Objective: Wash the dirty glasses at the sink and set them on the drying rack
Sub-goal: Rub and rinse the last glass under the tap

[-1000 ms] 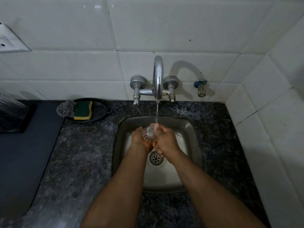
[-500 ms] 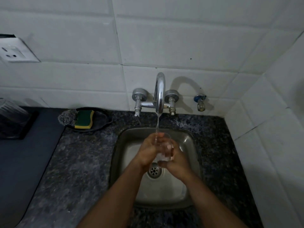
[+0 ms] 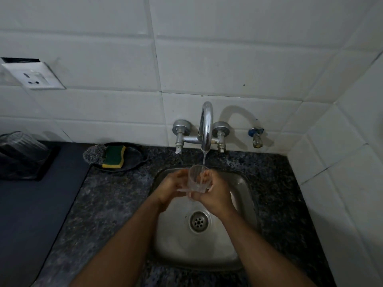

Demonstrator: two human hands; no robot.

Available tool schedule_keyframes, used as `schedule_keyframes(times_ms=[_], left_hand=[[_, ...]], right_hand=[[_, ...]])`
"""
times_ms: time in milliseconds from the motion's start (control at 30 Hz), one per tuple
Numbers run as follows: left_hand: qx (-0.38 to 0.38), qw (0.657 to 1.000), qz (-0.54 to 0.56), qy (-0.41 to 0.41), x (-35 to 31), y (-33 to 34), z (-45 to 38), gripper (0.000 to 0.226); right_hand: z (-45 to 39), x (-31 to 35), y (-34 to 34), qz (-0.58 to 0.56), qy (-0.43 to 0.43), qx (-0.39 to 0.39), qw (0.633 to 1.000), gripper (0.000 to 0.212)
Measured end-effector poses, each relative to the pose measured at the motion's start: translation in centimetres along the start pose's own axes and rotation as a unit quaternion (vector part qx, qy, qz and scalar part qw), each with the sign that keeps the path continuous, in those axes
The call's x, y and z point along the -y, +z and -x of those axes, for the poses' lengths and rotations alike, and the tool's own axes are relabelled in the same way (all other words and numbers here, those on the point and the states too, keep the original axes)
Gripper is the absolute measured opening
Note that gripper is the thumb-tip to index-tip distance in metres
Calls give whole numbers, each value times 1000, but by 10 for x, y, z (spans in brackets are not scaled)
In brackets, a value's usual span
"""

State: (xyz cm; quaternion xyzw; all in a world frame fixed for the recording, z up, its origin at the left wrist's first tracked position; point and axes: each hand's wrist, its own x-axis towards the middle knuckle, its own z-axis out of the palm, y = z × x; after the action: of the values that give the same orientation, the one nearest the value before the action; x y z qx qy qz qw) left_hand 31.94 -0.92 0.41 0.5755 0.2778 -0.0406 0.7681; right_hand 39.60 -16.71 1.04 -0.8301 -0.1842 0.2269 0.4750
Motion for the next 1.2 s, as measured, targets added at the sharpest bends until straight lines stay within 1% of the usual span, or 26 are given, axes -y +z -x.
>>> schedule_keyframes(times_ms=[67, 133, 167, 200, 233, 267, 300, 333, 400, 500, 600, 667, 800, 833, 867, 900, 967, 1033, 1100, 1167, 1200], left_hand=[[-69, 997, -15, -12, -11, -2, -12, 51], [-131, 991, -20, -22, -17, -2, -26, 34], [-169, 984, -54, -11, -19, -1, -32, 23], [-212, 970, -122, 7, -20, -1, -37, 16], [-255, 944, -208, 22, -23, -2, -40, 22], [-292, 911, -290, 34, -26, -1, -42, 30], [-315, 883, -345, 38, -31, 0, -43, 33], [-327, 864, -380, 44, -35, 1, -44, 32], [-323, 845, -424, 49, -43, 2, -48, 27], [-306, 834, -454, 65, -47, 1, -53, 24], [-288, 815, -494, 88, -46, -4, -55, 22], [-277, 791, -536, 100, -45, -5, -56, 22], [-276, 715, -634, 98, -54, -5, -53, 22], [-274, 710, -643, 88, -57, -4, -52, 22], [-270, 719, -636, 77, -58, -4, -51, 23], [-272, 742, -610, 60, -58, -3, -48, 24], [-271, 808, -524, 4, -50, -2, -44, 27], [-247, 880, -402, -57, -35, -1, -40, 37], [-215, 944, -237, -76, -21, 4, -32, 41], [-167, 975, -126, -72, -12, 12, -22, 36], [-137, 985, -86, -60, -9, 17, -16, 37]], right_hand=[[-2, 0, 1, 2, 3, -9, 1000, 63], [-3, -1, 1, 5, 4, -10, 1000, 62], [-3, -2, 0, 7, 3, -9, 1000, 61], [-4, -1, -1, 9, 2, -12, 1000, 60], [-4, -1, -2, 11, 0, -17, 1000, 60], [-4, 1, -3, 15, -2, -21, 1000, 60], [-4, 2, -4, 20, -6, -22, 1000, 59], [-5, 3, -4, 22, -9, -22, 999, 60], [-5, 4, -4, 26, -15, -19, 999, 61], [-4, 5, -5, 33, -19, -13, 999, 62], [-2, 6, -5, 26, -14, -22, 999, 60], [-1, 8, -5, 31, -15, -21, 999, 61], [-1, 10, -12, 64, -3, 25, 998, 60], [-1, 11, -13, 64, 3, 18, 998, 59], [-2, 12, -14, 54, 5, 2, 999, 58], [-2, 15, -14, 41, 5, -7, 999, 58], [0, 20, -13, 32, 12, 15, 999, 61], [2, 13, -13, 42, 36, 58, 997, 62], [6, 4, -14, 46, 43, 39, 997, 61], [6, -1, -14, 38, 46, 4, 998, 61], [6, 1, -14, 43, 47, 17, 998, 62]])
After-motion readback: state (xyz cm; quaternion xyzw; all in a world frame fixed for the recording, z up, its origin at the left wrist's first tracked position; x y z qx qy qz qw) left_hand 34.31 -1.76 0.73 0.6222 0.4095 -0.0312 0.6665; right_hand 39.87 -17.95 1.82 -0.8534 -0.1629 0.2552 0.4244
